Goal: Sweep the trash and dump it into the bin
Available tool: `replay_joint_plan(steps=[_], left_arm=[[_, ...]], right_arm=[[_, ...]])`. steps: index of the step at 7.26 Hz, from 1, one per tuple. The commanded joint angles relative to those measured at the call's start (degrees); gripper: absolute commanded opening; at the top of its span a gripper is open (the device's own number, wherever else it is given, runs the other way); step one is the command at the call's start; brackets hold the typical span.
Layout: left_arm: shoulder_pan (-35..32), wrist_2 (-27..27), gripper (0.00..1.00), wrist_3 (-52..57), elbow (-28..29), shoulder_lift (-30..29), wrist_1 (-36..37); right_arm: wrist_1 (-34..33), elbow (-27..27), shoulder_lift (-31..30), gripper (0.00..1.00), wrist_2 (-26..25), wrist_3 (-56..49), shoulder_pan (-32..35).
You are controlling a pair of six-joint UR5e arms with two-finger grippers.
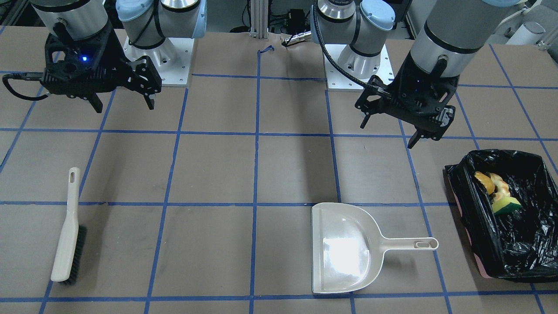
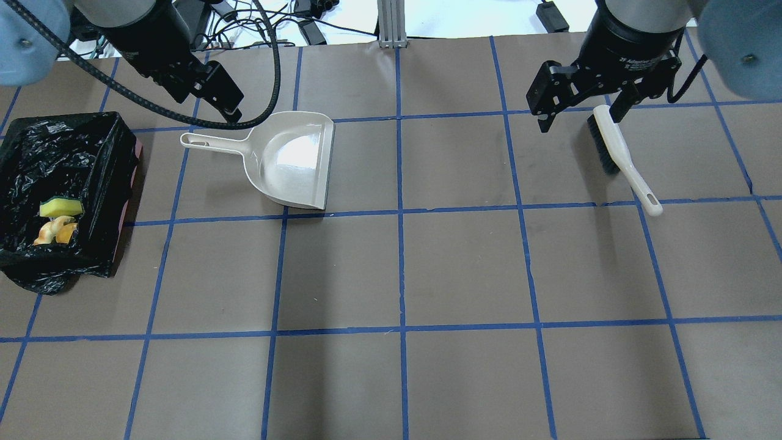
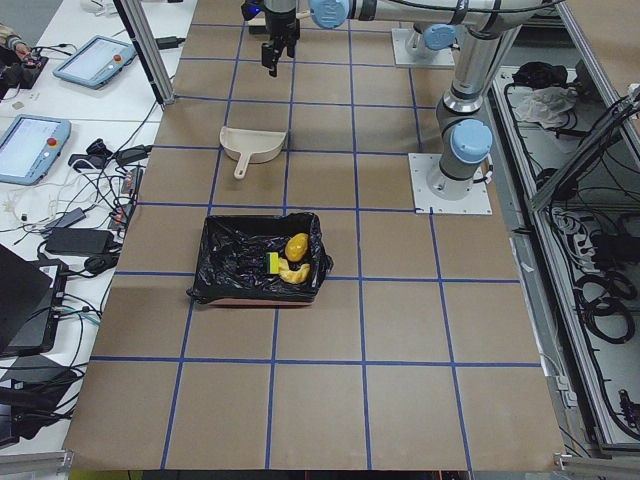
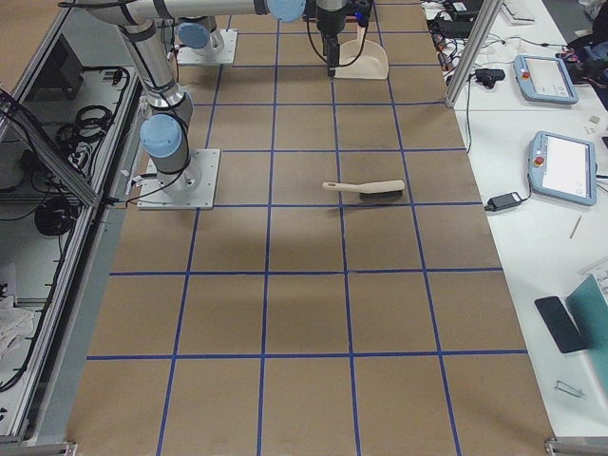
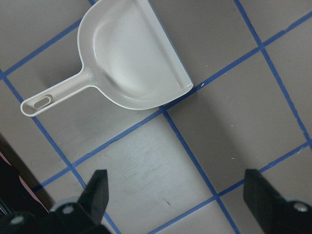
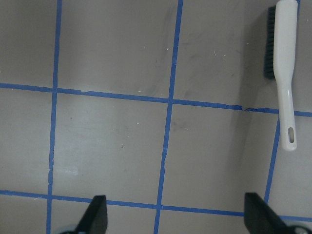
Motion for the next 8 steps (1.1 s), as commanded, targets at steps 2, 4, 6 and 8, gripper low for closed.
replay_joint_plan(steps=[2, 4, 6, 8], left_arm=[[1.1, 1.0, 1.0, -10.8, -2.3, 2.5, -0.3], [1.1, 3.8, 1.0, -11.8, -3.5, 4.7, -1.2], [1.1, 3.8, 1.0, -15.8, -5.1, 6.5, -3.3], [1.2, 4.6, 1.0, -15.1, -5.9, 6.7, -3.1]], right_arm=[[0.0, 0.0, 0.0, 1.0, 0.0, 0.0, 0.0], [0.2, 0.0, 0.0, 1.0, 0.0, 0.0, 0.1], [0.4, 0.0, -0.1, 1.0, 0.4, 0.0, 0.0], [0.4, 0.0, -0.1, 1.0, 0.3, 0.0, 0.0]])
